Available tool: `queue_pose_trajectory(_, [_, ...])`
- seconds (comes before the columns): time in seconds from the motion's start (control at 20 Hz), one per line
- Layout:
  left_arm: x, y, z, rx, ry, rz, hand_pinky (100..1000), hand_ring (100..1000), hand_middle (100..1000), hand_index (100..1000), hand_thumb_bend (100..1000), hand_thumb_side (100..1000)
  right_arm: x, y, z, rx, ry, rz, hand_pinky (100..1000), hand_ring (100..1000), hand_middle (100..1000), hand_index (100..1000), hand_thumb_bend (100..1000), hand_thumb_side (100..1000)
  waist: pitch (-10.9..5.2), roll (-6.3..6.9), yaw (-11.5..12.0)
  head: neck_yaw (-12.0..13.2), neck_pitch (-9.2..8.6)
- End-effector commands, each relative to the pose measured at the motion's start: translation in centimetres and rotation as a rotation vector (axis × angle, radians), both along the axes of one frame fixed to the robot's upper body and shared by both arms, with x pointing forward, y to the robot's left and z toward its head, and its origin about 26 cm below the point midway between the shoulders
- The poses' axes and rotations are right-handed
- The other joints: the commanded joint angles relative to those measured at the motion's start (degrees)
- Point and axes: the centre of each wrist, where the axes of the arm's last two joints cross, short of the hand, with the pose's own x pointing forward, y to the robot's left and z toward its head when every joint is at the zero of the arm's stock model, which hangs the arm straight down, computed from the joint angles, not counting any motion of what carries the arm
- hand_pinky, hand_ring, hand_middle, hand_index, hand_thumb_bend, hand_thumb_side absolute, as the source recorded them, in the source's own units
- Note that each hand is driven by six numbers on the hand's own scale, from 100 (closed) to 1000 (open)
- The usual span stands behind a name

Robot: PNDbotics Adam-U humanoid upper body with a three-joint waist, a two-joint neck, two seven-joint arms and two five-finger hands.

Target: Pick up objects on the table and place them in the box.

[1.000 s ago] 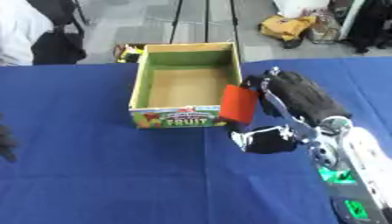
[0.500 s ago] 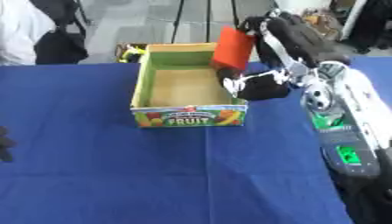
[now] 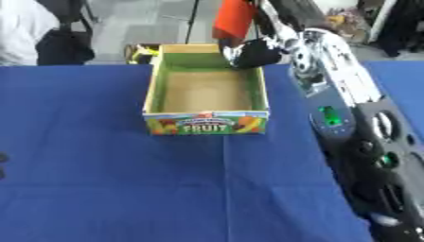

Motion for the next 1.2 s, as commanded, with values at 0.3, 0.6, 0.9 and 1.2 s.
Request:
queue_pose_trajectory(0.3, [-0.3, -0.2, 0.8, 0.018, -0.026, -0.033, 309, 453, 494, 706, 100, 1000, 4.1, 1.2, -0.3, 0.091, 0.01, -0.108, 299, 278, 218, 446, 100, 288, -0.76, -0.44, 2.0, -1.7, -0.53])
queue_pose_trajectory(0.6, [-0.2, -0.5, 1.0, 0.019, -0.03, -0.049, 308, 451, 494, 706, 100, 1000, 6.7, 2.0, -2.7, 0.143, 0.095, -0.176, 301, 274, 214, 446, 100, 280, -0.38, -0.61, 3.2, -2.8, -0.83])
queue_pose_trajectory(0.9, [-0.2, -0.6, 1.1, 0.018, -0.034, -0.058, 308, 450, 494, 706, 100, 1000, 7.9, 2.4, -4.6, 0.157, 0.14, -0.216, 301, 275, 217, 448, 100, 282, -0.07, -0.68, 3.9, -3.4, -0.83])
queue_pose_trajectory(1.2, [-0.2, -0.7, 1.2, 0.016, -0.037, -0.06, 308, 448, 493, 705, 100, 1000, 8.8, 2.2, -6.7, 0.157, 0.193, -0.271, 337, 307, 262, 489, 100, 259, 0.31, -0.76, 4.0, -3.6, -1.31])
